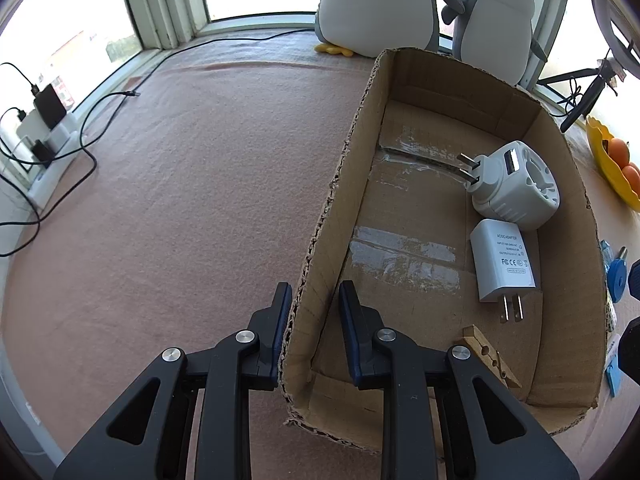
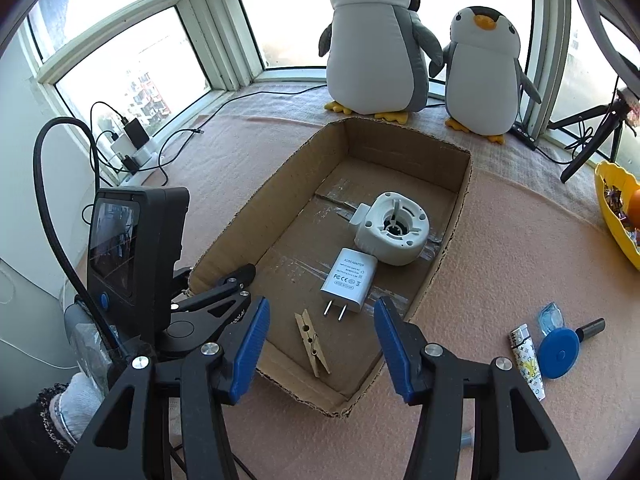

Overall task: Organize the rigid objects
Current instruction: 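Move the right tool to the blue round tape measure and grasp it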

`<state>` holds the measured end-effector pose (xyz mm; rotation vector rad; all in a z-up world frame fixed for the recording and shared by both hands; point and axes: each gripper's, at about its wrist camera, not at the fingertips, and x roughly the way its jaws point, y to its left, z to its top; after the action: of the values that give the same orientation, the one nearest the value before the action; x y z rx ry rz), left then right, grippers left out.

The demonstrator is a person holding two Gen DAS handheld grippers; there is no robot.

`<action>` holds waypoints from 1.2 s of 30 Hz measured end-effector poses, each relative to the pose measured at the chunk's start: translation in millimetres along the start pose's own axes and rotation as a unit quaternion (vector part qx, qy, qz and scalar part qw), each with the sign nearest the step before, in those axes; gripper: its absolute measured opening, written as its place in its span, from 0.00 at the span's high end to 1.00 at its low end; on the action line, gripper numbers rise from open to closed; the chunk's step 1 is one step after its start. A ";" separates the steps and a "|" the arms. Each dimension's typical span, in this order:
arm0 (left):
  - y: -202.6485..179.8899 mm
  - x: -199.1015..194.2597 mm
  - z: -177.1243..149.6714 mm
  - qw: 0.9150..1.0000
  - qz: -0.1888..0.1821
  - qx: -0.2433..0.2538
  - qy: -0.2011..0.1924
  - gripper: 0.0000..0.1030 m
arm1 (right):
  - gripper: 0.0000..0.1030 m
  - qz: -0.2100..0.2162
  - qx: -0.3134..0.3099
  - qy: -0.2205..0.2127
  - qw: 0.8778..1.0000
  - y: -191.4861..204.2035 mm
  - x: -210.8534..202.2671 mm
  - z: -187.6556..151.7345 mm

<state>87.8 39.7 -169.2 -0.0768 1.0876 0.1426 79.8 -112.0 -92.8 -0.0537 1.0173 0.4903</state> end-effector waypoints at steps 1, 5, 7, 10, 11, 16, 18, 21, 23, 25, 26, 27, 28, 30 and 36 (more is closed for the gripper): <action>0.0 -0.2 -0.2 1.000 0.000 0.000 0.000 0.78 | 0.51 -0.001 0.002 -0.001 1.000 -2.0 -1.7 -0.2; 0.0 -0.2 -0.3 1.000 0.000 0.000 0.000 0.78 | 0.51 -0.006 0.022 -0.010 1.000 -18.4 -11.2 -3.5; 0.1 -0.2 0.0 1.000 0.000 0.001 0.000 0.78 | 0.51 -0.007 0.040 -0.012 0.999 -32.5 -17.2 -6.3; -0.1 -0.4 0.0 1.000 0.000 0.001 0.000 0.78 | 0.51 -0.021 0.069 -0.016 0.997 -57.5 -25.9 -11.7; -0.3 -0.5 0.0 1.000 0.001 0.001 0.000 0.78 | 0.51 -0.027 0.078 -0.017 0.996 -66.5 -28.3 -13.5; -1.3 -0.6 0.2 1.000 0.002 0.001 0.000 0.78 | 0.51 -0.058 0.122 -0.019 0.991 -108.2 -37.2 -22.5; -1.3 -0.6 0.2 1.000 0.002 0.001 0.000 0.78 | 0.51 -0.064 0.140 -0.017 0.988 -122.8 -39.5 -25.7; -1.3 -0.7 0.0 1.000 0.002 0.001 -0.001 0.78 | 0.51 -0.075 0.169 -0.014 0.983 -145.4 -41.5 -31.3; -0.9 -0.9 -0.1 1.000 0.002 0.001 -0.001 0.78 | 0.51 -0.091 0.186 -0.010 0.978 -159.3 -40.2 -34.1; -1.0 -0.8 -0.1 1.000 0.002 0.001 -0.001 0.78 | 0.51 -0.104 0.202 -0.002 0.974 -173.1 -36.1 -37.1; -0.9 -0.9 -0.1 1.000 0.002 0.001 -0.001 0.78 | 0.51 -0.110 0.211 0.003 0.971 -179.6 -33.3 -38.5; -0.9 -0.9 -0.2 1.000 0.002 0.001 -0.001 0.78 | 0.51 -0.114 0.221 0.008 0.969 -186.2 -30.4 -40.2; -0.9 -0.9 -0.2 1.000 0.002 0.001 -0.001 0.78 | 0.51 -0.115 0.230 0.012 0.966 -192.2 -27.9 -41.8; -1.0 -0.8 -0.2 1.000 0.002 0.001 -0.001 0.78 | 0.51 -0.118 0.246 0.023 0.962 -201.7 -21.4 -44.4; 0.0 -0.2 -0.1 1.000 0.001 -0.001 0.000 0.78 | 0.51 -0.133 0.248 0.048 0.959 -209.7 -2.5 -43.1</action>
<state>87.6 39.7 -169.1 -0.0771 1.0868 0.1458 131.6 -311.2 -151.7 0.2336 1.1833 -0.0210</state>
